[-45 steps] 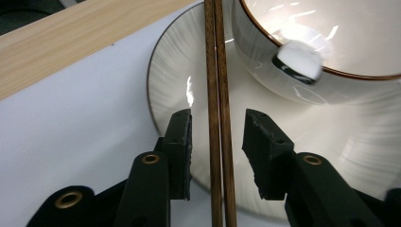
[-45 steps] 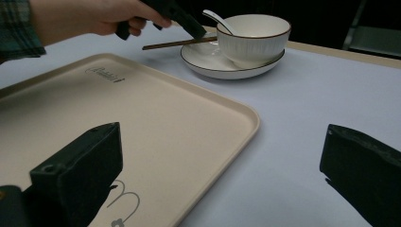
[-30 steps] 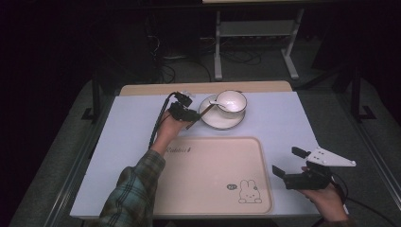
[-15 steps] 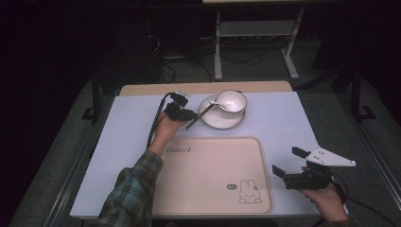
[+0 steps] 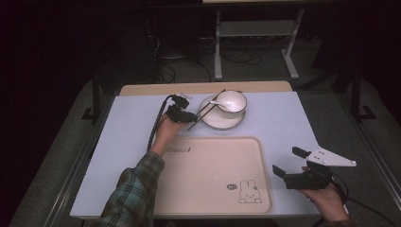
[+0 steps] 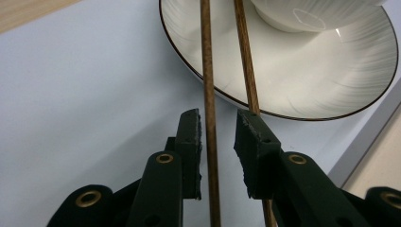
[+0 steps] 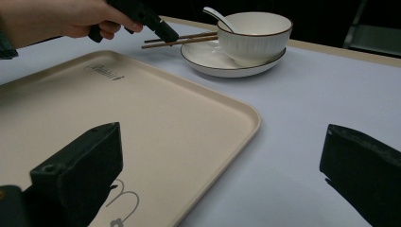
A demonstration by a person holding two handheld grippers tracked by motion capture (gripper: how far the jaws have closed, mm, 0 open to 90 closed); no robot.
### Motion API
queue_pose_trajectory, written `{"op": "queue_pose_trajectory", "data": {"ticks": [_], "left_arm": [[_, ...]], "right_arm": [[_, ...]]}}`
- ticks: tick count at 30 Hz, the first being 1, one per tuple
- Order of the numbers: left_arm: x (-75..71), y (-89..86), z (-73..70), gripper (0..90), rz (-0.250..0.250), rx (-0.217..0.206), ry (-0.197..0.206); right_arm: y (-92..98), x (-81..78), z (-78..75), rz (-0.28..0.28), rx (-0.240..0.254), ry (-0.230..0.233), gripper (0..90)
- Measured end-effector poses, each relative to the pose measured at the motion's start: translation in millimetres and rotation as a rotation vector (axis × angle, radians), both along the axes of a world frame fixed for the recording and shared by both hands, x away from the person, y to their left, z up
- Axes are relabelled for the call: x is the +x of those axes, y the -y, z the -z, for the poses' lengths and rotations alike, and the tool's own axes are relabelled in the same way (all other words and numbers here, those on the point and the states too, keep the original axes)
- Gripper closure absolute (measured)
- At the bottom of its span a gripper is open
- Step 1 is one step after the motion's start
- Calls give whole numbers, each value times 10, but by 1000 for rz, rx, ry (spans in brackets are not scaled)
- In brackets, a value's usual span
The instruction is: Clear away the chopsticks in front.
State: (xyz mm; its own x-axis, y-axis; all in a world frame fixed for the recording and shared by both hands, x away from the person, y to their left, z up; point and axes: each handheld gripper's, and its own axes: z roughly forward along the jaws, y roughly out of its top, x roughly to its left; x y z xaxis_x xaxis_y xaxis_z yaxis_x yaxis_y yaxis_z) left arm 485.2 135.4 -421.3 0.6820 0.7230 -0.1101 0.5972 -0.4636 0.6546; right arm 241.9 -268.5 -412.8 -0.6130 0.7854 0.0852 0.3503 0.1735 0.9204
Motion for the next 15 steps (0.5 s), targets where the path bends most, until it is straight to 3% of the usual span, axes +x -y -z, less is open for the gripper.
{"op": "queue_pose_trajectory", "data": {"ticks": [6,10,15], "left_arm": [[26,5,50,732,-9,1,-6],[41,-16,81,848,-20,-8,-9],[26,-63,48,851,-37,-11,9]], "right_arm": [[-1,-1,-1,0,0,0,0],[3,-1,1,0,-1,0,0],[6,-2,0,1,-1,0,0]]}}
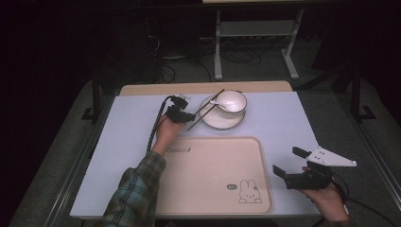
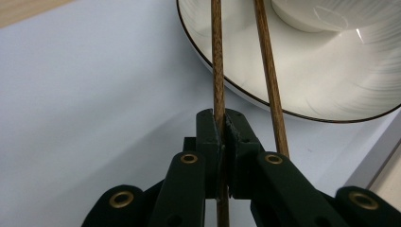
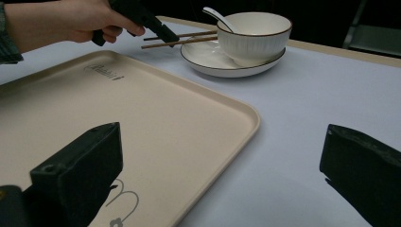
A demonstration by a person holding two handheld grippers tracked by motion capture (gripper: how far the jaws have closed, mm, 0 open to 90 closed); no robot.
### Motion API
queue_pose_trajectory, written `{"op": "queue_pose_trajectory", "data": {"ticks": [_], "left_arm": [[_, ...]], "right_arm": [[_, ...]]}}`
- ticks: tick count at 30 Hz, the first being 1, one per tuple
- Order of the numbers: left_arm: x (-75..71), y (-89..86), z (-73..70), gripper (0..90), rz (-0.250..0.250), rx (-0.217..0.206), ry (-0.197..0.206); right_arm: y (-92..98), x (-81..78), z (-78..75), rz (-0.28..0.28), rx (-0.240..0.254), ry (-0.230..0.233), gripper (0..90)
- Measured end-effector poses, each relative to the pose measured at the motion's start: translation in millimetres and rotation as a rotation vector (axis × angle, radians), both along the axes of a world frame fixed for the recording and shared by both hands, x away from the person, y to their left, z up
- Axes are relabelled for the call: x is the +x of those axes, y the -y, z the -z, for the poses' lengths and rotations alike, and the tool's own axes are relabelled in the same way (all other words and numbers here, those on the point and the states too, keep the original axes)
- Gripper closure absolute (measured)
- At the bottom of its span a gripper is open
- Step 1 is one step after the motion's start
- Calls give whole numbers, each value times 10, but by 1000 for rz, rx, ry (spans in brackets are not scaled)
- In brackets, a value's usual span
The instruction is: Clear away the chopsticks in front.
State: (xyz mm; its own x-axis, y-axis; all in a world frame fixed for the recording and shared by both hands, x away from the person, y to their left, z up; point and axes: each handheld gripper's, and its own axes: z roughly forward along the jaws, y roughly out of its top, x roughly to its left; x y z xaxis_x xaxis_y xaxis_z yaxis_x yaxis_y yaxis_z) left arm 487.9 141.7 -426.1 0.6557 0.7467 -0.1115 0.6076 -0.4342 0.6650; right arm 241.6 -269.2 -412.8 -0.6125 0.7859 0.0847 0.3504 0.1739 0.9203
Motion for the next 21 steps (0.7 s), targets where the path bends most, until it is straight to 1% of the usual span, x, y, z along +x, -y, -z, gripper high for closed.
{"op": "queue_pose_trajectory", "data": {"ticks": [3,5,6,7,8,9,10,11,15,19,20,21], "left_arm": [[-29,-64,-48,852,-8,-17,4],[-62,-125,-95,852,-6,-17,5],[-107,-198,-138,852,-10,-27,5],[-107,-198,-138,853,-10,-27,5],[-165,-290,-178,852,-11,-23,0],[-165,-290,-178,853,-11,-23,0],[-218,-355,-198,852,-13,-17,-4],[-218,-355,-198,852,-13,-17,-4],[-347,-497,-218,852,-10,-7,-9],[-480,-632,-216,853,-17,-10,-16],[-529,-689,-222,853,-18,-10,-21],[-529,-689,-222,853,-18,-10,-21]], "right_arm": [[1,1,0,0,0,0,0],[1,2,1,0,0,0,0],[-1,3,2,-2,0,1,0],[-1,3,2,-2,0,1,0],[-4,3,3,-1,1,-2,0],[-4,3,3,-1,1,-2,0],[-7,4,2,-2,1,-2,0],[-7,4,2,-2,1,-2,0],[-16,8,4,-5,-5,-2,0],[-19,12,9,-6,-9,-3,0],[-21,15,10,-8,-10,-4,0],[-21,15,10,-8,-10,-4,0]]}}
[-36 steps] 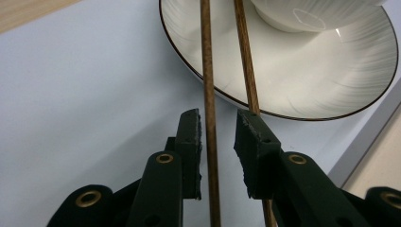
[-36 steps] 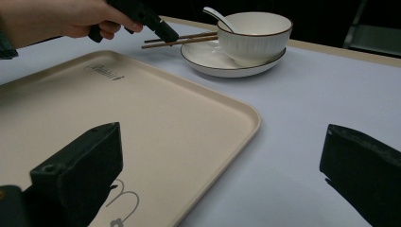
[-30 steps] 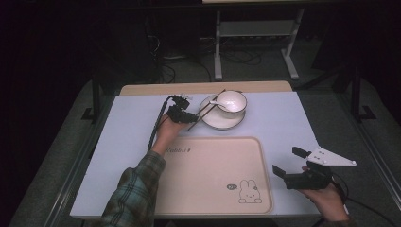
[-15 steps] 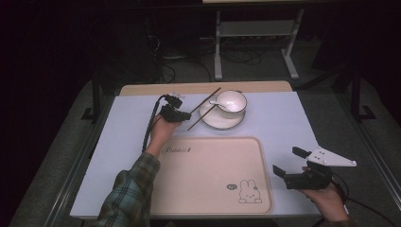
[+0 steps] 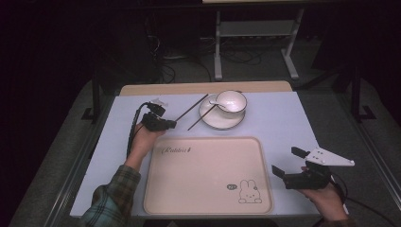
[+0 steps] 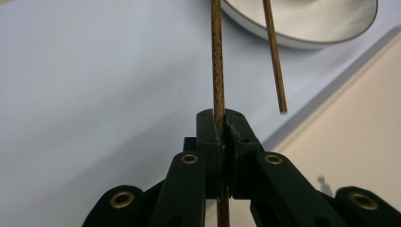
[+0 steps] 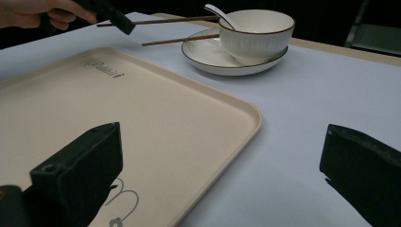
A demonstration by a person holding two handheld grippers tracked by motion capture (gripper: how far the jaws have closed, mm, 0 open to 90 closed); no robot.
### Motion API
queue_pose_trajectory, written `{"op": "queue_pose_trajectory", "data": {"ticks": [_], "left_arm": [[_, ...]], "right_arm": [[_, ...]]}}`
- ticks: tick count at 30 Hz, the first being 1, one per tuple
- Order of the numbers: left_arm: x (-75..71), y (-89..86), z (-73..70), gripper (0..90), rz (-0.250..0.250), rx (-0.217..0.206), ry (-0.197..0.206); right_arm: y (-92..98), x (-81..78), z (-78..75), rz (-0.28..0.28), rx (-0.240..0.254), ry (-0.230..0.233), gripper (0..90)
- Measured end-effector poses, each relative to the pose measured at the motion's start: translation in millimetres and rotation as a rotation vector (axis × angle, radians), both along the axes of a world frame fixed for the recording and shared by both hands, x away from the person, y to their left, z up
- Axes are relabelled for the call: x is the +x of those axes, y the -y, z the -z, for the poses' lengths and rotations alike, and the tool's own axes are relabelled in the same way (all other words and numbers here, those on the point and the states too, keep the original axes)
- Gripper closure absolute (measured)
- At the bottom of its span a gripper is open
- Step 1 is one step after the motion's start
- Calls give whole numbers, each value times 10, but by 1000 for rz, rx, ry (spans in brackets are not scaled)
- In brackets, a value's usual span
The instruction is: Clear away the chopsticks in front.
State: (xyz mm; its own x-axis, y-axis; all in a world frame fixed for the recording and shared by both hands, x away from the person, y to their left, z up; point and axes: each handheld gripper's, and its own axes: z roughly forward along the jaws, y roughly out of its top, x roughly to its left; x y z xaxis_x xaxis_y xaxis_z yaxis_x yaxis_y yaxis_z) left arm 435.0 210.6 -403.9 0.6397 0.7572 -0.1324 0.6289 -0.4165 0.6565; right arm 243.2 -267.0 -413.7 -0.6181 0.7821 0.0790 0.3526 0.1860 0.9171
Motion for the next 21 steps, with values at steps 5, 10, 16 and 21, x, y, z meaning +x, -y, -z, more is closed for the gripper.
{"op": "queue_pose_trajectory", "data": {"ticks": [5,10,16,21], "left_arm": [[-187,-154,-27,853,-9,-8,-7],[-443,-341,-87,853,-14,-16,4],[-681,-449,-148,852,0,-32,19],[-947,-480,-155,853,29,-36,25]], "right_arm": [[-8,-2,-1,-4,-1,0,0],[-15,5,10,-10,-7,-1,0],[-20,7,11,-8,-12,0,0],[-31,13,15,-9,-19,-5,0]]}}
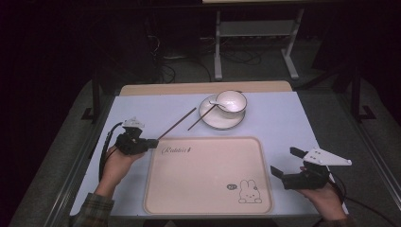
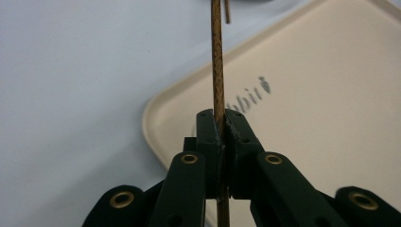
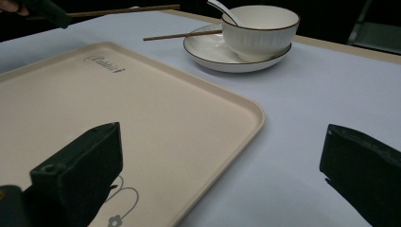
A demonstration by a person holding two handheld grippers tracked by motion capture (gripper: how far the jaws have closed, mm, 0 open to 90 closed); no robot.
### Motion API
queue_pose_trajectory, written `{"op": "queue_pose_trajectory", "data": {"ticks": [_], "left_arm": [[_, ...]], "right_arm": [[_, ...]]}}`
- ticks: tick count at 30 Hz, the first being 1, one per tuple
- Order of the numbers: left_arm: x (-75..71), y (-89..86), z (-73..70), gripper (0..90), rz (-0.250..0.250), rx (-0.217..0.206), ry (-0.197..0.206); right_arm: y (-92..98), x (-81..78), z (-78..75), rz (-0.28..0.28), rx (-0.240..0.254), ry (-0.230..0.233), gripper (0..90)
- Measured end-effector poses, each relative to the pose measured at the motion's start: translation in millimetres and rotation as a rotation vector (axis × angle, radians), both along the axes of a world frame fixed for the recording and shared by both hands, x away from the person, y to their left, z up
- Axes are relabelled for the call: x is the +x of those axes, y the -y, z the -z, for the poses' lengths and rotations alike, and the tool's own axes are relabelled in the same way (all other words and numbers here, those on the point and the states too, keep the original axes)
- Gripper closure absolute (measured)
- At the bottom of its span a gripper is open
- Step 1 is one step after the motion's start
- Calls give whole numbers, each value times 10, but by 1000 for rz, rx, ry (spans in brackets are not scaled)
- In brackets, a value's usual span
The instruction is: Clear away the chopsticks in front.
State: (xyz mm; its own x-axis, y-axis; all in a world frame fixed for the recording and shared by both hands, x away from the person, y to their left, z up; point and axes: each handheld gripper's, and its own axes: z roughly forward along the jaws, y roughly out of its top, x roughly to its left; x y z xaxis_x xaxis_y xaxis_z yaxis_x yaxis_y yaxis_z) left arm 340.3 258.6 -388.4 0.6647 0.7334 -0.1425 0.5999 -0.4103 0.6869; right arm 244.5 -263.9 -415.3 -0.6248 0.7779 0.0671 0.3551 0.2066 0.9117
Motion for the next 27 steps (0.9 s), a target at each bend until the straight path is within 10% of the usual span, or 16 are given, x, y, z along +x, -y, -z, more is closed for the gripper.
{"op": "queue_pose_trajectory", "data": {"ticks": [16,27], "left_arm": [[-486,104,172,852,81,7,-38],[-535,265,336,852,115,65,-82]], "right_arm": [[6,6,9,4,-3,-2,0],[8,5,7,4,-4,-2,0]]}}
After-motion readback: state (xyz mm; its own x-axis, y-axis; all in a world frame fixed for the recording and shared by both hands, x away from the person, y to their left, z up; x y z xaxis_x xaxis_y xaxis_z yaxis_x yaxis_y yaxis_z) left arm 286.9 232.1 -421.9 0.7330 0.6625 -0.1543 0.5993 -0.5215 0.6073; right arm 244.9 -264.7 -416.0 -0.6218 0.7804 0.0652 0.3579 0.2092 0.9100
